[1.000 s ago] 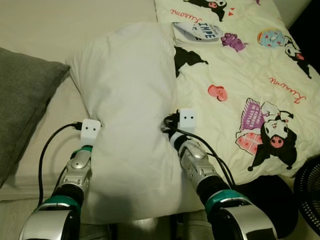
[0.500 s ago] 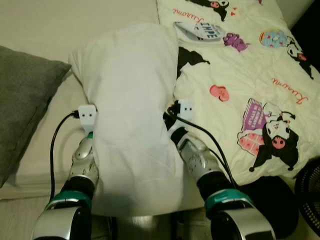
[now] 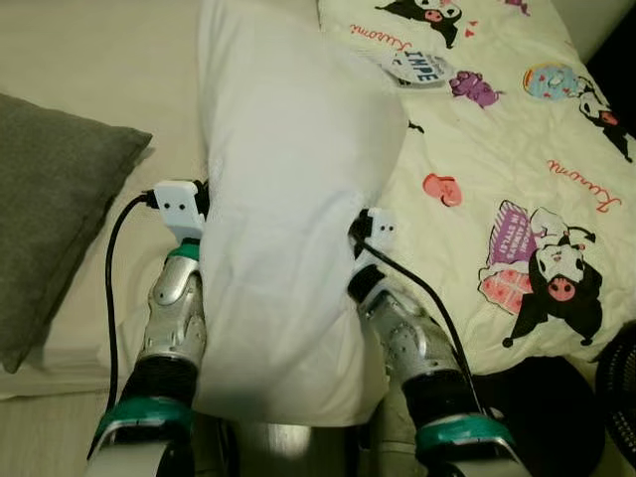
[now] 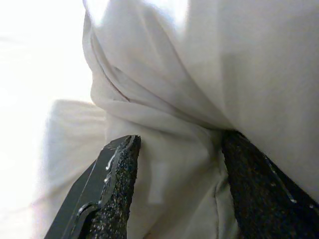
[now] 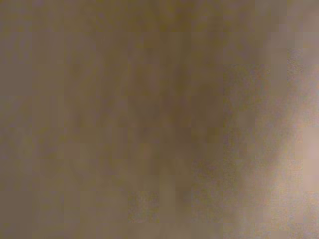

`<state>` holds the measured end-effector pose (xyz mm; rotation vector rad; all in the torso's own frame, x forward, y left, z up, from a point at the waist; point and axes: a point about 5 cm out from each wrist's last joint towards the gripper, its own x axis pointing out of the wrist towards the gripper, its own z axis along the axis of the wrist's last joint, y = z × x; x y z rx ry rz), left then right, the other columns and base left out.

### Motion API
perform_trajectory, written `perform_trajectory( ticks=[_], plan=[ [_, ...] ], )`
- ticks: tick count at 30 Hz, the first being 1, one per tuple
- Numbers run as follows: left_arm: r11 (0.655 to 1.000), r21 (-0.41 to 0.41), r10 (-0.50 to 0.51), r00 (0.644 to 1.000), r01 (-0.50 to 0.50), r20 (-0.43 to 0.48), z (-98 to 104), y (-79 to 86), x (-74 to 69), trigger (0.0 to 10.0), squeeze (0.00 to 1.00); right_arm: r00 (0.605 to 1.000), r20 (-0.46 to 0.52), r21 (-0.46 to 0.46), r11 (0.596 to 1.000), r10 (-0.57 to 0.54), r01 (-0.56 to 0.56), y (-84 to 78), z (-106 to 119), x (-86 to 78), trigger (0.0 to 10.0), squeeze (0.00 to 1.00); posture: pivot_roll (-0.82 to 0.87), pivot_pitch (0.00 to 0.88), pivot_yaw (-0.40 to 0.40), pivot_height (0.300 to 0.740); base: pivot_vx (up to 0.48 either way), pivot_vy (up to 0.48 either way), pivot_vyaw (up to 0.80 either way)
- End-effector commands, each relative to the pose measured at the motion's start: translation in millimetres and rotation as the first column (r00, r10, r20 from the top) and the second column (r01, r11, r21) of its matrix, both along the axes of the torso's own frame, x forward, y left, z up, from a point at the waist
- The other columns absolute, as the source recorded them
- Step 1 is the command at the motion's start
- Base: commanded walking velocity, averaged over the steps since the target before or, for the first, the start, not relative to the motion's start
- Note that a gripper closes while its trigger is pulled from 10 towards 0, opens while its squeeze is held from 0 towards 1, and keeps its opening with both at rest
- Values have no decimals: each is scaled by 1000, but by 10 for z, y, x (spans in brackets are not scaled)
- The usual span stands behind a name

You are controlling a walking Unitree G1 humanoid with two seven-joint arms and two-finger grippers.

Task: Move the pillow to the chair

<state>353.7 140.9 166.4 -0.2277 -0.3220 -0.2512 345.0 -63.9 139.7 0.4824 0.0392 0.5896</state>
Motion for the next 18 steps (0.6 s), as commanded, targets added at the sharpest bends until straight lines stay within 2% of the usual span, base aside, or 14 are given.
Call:
perform_trajectory(
  ticks=[1, 2, 5, 6, 12, 18],
  plan=[
    [995, 51, -90, 996, 90, -14, -39, -274, -58, 10000, 0, 994, 80, 67, 995, 69, -75, 247, 230, -46, 10000, 0, 16, 65, 27, 591, 0, 0, 0],
    [996, 82, -45, 999, 46, -12, -39, -202, -99, 10000, 0, 992, 125, 84, 996, 0, -10, 150, 344, -15, 10000, 0, 21, 58, 23, 591, 0, 0, 0],
    [996, 82, -29, 1000, 30, -12, -45, -174, -112, 10000, 0, 991, 131, 85, 996, -10, -1, 132, 366, -5, 10000, 0, 26, 48, 10, 591, 0, 0, 0],
    [996, 87, -2, 1000, 3, -12, -52, -119, -146, 10000, 0, 990, 140, 86, 996, -16, 4, 108, 406, -2, 10000, 0, 32, 41, -2, 591, 0, 0, 0],
    [992, 118, 35, 999, -32, -20, -36, -69, -231, 10000, 0, 989, 145, 88, 996, 0, -13, 96, 445, -55, 10000, 0, 39, 34, -25, 591, 0, 0, 0],
    [992, 119, 52, 998, -47, -31, -12, -77, -257, 10000, 0, 990, 143, 86, 996, 19, -32, 122, 437, -109, 10000, 0, 37, 28, -24, 591, 0, 0, 0]
  ],
)
